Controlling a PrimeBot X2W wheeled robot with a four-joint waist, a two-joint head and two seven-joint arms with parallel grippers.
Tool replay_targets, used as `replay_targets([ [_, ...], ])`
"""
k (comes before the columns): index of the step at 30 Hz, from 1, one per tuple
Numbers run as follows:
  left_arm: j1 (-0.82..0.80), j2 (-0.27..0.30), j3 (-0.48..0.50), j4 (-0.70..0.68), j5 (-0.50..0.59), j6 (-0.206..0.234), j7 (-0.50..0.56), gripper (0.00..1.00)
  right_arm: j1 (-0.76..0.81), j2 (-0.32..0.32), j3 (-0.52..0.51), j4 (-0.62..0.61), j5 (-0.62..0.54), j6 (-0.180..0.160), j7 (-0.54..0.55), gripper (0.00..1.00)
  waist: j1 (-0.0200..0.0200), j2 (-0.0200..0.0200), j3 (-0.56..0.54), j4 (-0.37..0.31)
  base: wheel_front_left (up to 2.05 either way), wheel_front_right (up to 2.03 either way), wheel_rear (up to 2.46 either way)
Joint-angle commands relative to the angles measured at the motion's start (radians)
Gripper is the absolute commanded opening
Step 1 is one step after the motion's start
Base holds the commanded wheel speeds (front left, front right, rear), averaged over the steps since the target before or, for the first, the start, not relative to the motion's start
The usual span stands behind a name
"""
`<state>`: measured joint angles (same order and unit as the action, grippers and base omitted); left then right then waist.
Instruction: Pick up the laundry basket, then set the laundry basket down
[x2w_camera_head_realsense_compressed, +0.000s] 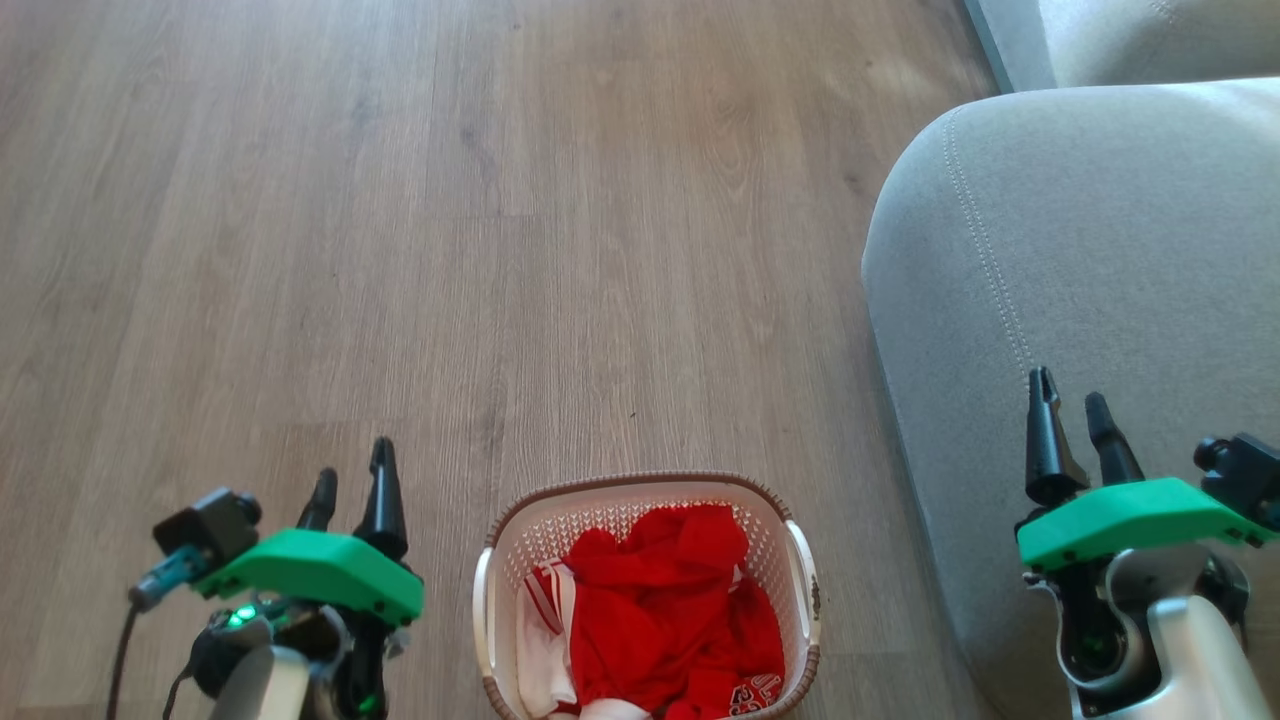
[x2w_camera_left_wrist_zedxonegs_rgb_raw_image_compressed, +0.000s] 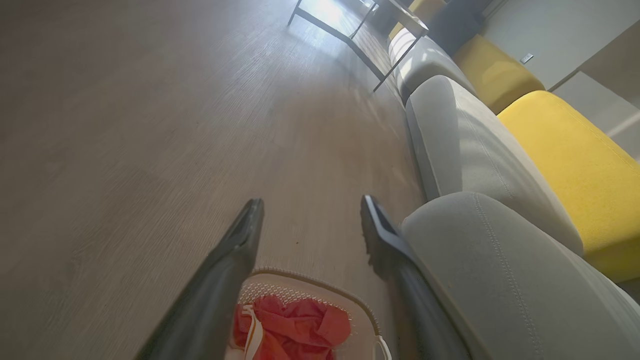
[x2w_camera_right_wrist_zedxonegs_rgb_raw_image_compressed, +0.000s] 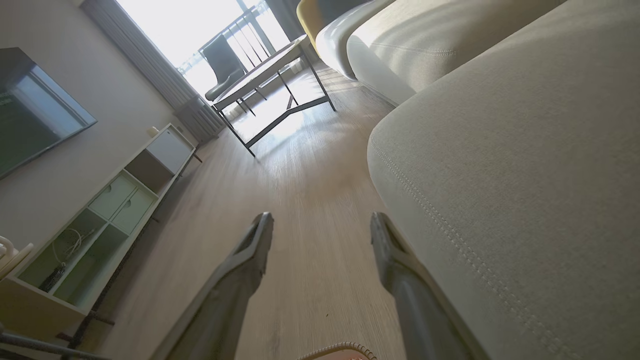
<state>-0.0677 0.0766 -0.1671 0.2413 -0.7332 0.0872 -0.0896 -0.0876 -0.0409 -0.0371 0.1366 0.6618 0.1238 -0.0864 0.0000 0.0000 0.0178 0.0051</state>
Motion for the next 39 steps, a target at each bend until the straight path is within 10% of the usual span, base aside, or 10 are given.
replay_targets([
  [1,-0.06,0.021,0.006,-0.019,0.038,-0.001,-0.013,1.0,-0.061,-0.02,0.016,-0.034,-0.04,0.004,-0.016,1.0,0.0,0.0,0.0,0.0,0.0,0.0,0.0],
  [14,-0.101,0.002,0.0,-0.032,0.177,0.017,-0.051,1.0,-0.081,-0.013,0.027,-0.038,-0.185,0.005,-0.054,1.0,0.0,0.0,0.009,0.0,0.0,0.0,0.0],
  [32,-0.133,0.089,-0.19,-0.204,0.471,0.284,-0.104,1.0,-0.105,-0.016,0.07,-0.119,-0.345,0.006,-0.107,1.0,0.0,0.0,0.019,-0.004,0.0,0.0,0.0],
  [39,-0.14,0.077,-0.203,-0.16,0.466,0.233,-0.122,1.0,-0.108,-0.037,0.114,-0.09,-0.393,0.006,-0.125,1.0,0.0,0.0,0.017,-0.001,0.0,0.0,0.0],
])
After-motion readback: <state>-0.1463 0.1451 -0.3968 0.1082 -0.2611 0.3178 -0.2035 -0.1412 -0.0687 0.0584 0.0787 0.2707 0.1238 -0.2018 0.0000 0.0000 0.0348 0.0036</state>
